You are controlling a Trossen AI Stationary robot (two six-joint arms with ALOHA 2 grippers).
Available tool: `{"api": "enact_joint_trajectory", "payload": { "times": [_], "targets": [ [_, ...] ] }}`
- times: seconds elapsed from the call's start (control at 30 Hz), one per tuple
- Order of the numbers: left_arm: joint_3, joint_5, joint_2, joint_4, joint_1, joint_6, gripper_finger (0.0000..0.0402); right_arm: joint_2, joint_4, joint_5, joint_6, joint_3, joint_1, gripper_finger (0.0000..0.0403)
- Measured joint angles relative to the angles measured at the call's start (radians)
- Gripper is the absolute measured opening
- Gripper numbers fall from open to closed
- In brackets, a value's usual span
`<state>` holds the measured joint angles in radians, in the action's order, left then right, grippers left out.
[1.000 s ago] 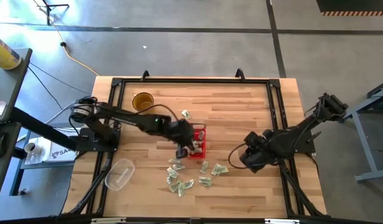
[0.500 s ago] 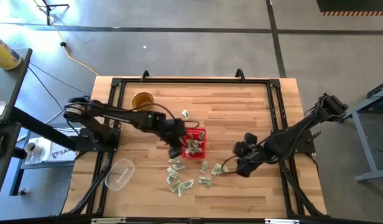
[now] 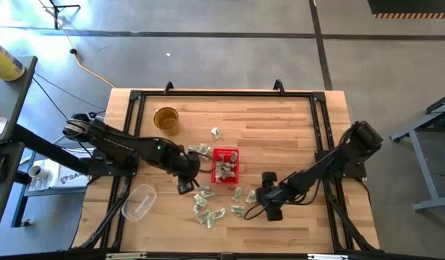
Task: Pick and place Stevia / Truvia into bins
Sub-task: Put the white stevia packet into the red basket
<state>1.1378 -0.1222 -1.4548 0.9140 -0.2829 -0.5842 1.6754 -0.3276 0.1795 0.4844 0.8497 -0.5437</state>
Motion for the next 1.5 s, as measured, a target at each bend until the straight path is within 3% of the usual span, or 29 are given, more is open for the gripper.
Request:
{"api": "enact_joint_trajectory", "payload": {
  "times": [0.23,0.5,0.63,0.77,0.83,0.97,1.1,1.3,1.5],
  "targets": [
    [0.000,-0.024,0.000,0.066,-0.012,0.001,0.0220,0.044,-0.004,-0.029,0.117,0.004,0.067,0.0173],
    [-0.059,-0.030,0.009,0.112,-0.036,-0.002,0.0220,0.022,-0.075,-0.217,0.143,0.024,0.212,0.0013],
    [-0.154,-0.029,0.014,0.094,-0.084,-0.090,0.0220,-0.060,-0.183,-0.194,0.134,0.092,0.239,0.0014],
    [-0.241,-0.045,0.025,0.002,-0.119,-0.236,0.0220,-0.146,-0.229,-0.082,0.093,0.182,0.286,0.0006],
    [-0.247,-0.113,0.043,-0.014,-0.126,-0.294,0.0220,-0.153,-0.204,-0.067,0.066,0.226,0.330,0.0013],
    [-0.236,-0.303,0.100,-0.051,-0.090,-0.368,0.0221,-0.095,-0.118,-0.249,0.039,0.281,0.442,0.0035],
    [-0.236,-0.290,0.107,-0.052,0.026,-0.299,0.0221,-0.001,-0.119,-0.299,0.033,0.328,0.495,0.0090],
    [-0.236,-0.093,0.051,-0.213,0.197,0.132,0.0221,0.024,-0.234,-0.274,0.036,0.418,0.505,0.0232],
    [-0.236,-0.059,-0.021,-0.211,0.268,0.566,0.0221,-0.047,-0.516,-0.030,0.036,0.497,0.434,0.0359]
  ]
}}
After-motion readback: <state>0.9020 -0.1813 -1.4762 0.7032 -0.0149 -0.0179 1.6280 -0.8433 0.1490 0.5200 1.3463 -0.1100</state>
